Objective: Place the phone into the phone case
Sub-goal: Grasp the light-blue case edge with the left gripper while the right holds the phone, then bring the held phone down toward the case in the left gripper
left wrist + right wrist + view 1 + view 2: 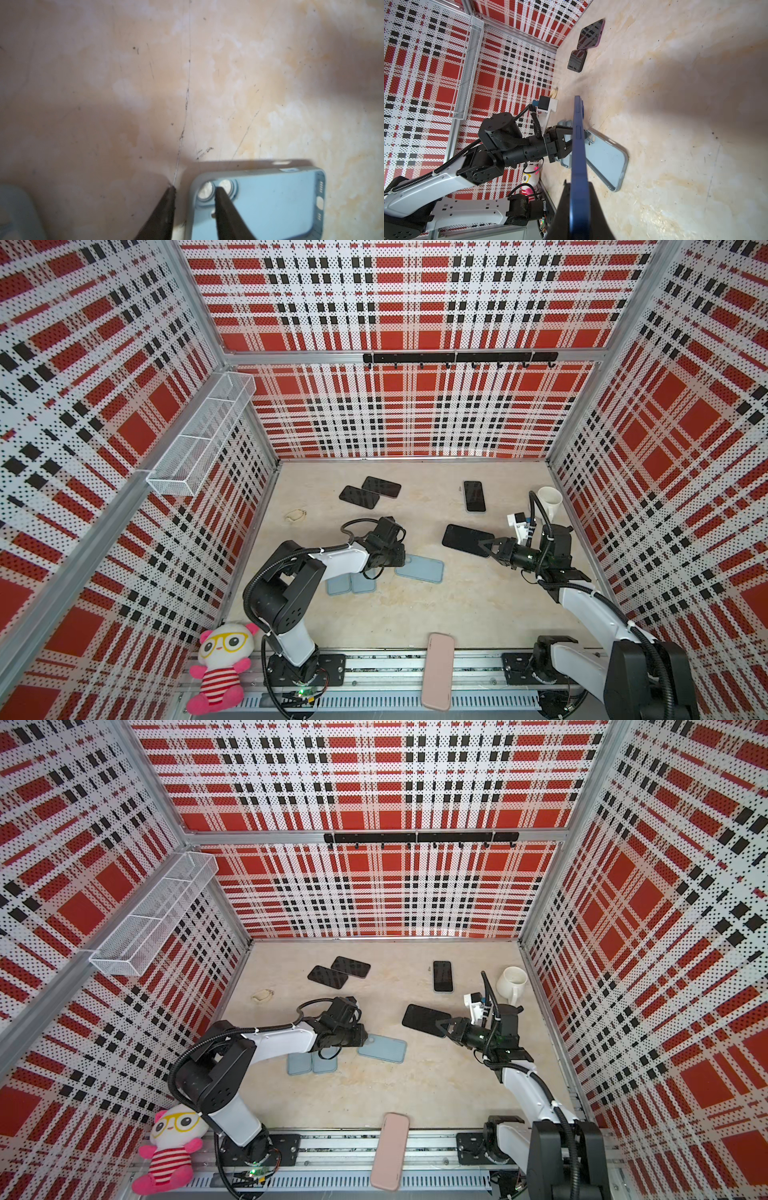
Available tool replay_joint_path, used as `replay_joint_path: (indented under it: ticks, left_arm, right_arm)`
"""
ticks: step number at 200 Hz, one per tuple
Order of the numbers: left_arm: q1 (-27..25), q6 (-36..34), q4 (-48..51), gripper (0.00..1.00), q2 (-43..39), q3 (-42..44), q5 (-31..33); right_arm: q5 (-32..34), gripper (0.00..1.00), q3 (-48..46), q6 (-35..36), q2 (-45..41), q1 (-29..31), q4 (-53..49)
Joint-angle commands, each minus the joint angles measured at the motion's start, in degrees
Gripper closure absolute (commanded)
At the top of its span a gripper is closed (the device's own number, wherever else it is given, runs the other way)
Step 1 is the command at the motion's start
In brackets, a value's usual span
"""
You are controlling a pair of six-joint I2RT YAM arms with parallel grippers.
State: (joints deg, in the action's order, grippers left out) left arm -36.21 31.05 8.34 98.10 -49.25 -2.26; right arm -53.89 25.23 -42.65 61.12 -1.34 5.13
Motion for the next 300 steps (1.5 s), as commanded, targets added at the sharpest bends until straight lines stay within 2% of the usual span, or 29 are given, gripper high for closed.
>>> replay_joint_path:
  ticks: [1, 19, 71, 109, 150, 166, 185, 209, 218, 256, 300]
  left_arm:
    - [-0.37, -0.03, 3.11, 0.73, 0.38, -1.26, 2.76]
    - [-0.22, 0.41, 3.26, 0.8, 0.46, -2.08, 3.07]
    - [0.63, 2.34, 2.74, 0.89, 1.57, -4.4, 2.92]
    - [1.34, 3.33, 1.97, 0.92, 1.74, -6.4, 3.07]
    - [1.73, 4.38, 0.19, 0.93, 1.66, -6.19, 2.8]
    - [1.97, 3.82, 0.92, 0.92, 0.43, -5.49, 3.43]
    - [2.07, 1.81, 2.32, 0.71, -0.85, -4.42, 4.06]
    - [1.69, 0.88, 2.39, 0.62, -0.39, -2.92, 1.42]
    - [1.29, 0.73, 2.3, 0.61, -0.03, -2.47, 0.87]
    - [1.03, 0.51, 2.22, 0.65, 0.4, -0.88, 0.89]
    - [0.85, 0.91, 1.62, 0.82, 0.4, 0.13, 0.26]
  right_arm:
    - [-2.36, 1.0, 0.88, 1.84, -2.64, -0.91, 0.37]
    - [-2.6, 1.0, 1.28, 3.19, -2.4, -1.14, -1.21]
    - [-4.94, 1.0, 5.44, 10.47, 1.46, -1.2, -8.71]
    - [-6.7, 1.0, 7.87, 17.22, 6.5, -0.95, -14.89]
    - [-6.24, 1.0, 11.4, 17.66, 14.45, 4.17, -14.09]
    - [-5.57, 1.0, 12.37, 16.95, 16.03, 5.7, -14.13]
    - [-5.17, 1.0, 11.03, 14.39, 15.42, 6.9, -12.72]
    - [-3.99, 1.0, 7.95, 11.37, 13.39, 8.66, -10.42]
    - [-3.73, 1.0, 6.84, 8.17, 12.99, 9.5, -9.03]
    - [-2.02, 1.0, 2.72, 2.04, 13.51, 11.6, -0.33]
    - [-0.35, 1.0, 1.33, -1.27, 16.89, 12.15, 6.63]
